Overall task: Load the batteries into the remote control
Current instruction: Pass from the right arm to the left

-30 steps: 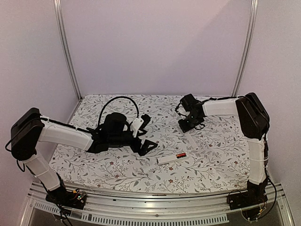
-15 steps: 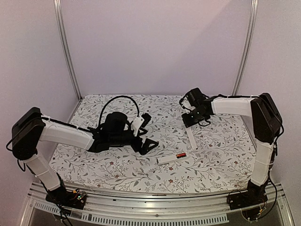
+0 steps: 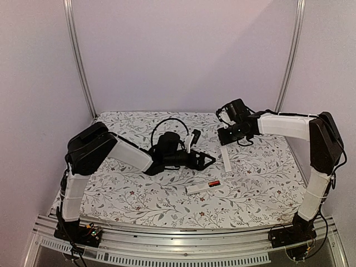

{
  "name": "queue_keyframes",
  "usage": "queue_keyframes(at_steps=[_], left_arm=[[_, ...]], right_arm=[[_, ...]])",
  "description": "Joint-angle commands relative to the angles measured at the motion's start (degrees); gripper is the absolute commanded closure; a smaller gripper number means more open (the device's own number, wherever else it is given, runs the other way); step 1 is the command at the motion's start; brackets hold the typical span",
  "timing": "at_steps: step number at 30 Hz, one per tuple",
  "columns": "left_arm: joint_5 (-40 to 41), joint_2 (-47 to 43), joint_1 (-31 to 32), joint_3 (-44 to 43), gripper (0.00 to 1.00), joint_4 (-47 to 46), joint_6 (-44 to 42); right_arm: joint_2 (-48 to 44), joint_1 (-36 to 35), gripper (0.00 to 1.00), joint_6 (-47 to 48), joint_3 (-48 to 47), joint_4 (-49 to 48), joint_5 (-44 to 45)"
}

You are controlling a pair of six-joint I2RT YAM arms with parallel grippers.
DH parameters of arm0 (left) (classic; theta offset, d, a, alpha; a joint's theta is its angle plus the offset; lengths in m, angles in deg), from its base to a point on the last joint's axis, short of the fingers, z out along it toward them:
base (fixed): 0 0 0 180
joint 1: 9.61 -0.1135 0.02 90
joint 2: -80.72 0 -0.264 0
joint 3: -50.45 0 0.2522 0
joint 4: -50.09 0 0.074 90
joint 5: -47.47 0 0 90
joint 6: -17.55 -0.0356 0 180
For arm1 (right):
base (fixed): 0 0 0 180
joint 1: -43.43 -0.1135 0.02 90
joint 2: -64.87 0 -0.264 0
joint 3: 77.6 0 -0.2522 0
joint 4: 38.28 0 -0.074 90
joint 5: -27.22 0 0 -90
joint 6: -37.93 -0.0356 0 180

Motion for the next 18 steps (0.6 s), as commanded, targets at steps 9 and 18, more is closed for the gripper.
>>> queue_keyframes(at_steps=[9,18], left_arm=[[-2.3,10.2,-0.1,-12.8,0.1,-4.5,10.7],[-0.2,12.0,-0.2,-16.0,0.26,-1.7,13.7]], right_arm=[[-4.9,-1.7,1.0,-2.4,1.6,-2.4,-0.5],[-5.8,-3.8,1.0,-2.7,0.0,-2.0,-0.5]])
